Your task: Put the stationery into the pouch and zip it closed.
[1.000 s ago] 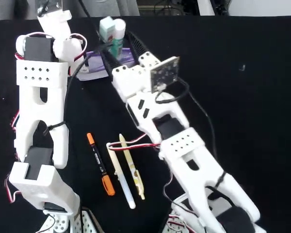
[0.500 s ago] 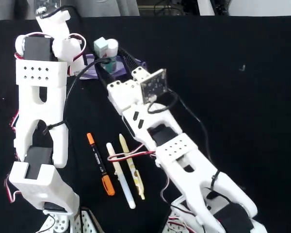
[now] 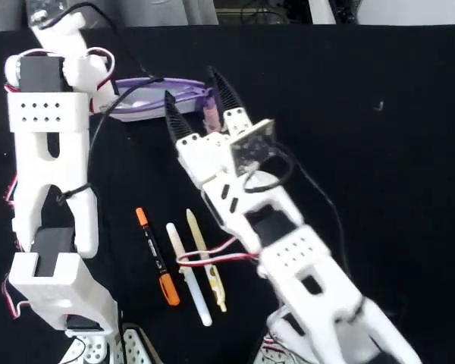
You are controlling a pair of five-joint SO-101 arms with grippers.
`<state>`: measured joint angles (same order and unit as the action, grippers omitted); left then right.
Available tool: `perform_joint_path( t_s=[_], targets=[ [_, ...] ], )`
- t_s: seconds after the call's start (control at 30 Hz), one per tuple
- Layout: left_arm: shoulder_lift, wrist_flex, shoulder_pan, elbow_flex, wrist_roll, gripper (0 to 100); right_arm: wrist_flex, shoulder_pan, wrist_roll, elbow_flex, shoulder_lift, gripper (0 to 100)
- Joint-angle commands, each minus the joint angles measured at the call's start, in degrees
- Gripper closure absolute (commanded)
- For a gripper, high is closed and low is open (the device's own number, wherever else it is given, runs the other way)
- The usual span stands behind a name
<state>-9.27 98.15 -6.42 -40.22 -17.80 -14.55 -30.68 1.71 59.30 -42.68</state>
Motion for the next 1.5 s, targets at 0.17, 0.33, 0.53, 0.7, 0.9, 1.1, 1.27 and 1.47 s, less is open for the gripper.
perform_joint_path(
  t_s=[0.17, 0.33, 0.53, 0.7, 0.9, 1.1, 1.27, 1.47],
  targets=[
    [-4.7, -4.4, -5.3, -0.8, -0.8, 97, 43.5, 0.7, 0.8, -15.7, -16.4, 76.5],
    [-5.9, -5.3, -6.7, -0.9, -0.8, 97, 58.8, -0.5, 1.0, -16.5, -15.9, 76.5],
    [-5.9, -7.6, -11.3, -0.8, -0.8, 97, 66.9, -5.1, 1.4, -16.5, -5.1, 76.5],
    [-5.9, -7.6, -13.6, -0.8, -0.9, 97, 66.2, -6.6, 1.2, -17.1, 11.9, 76.5],
    [-5.9, -8.6, -14.4, -0.7, -0.9, 97, 61.8, -10.7, 0.9, -17.7, 29.0, 76.6],
    [-5.9, -8.8, -14.3, -0.7, -0.9, 97, 60.9, -12.3, 0.9, -19.7, 35.1, 76.6],
    [-5.9, -8.8, -14.4, -0.7, -0.9, 97, 60.7, -12.0, 0.9, -22.4, 40.8, 76.6],
    [-5.9, -8.5, -14.4, -0.6, -0.9, 97, 62.2, -7.8, 0.9, -27.9, 48.2, 87.0]
  ],
)
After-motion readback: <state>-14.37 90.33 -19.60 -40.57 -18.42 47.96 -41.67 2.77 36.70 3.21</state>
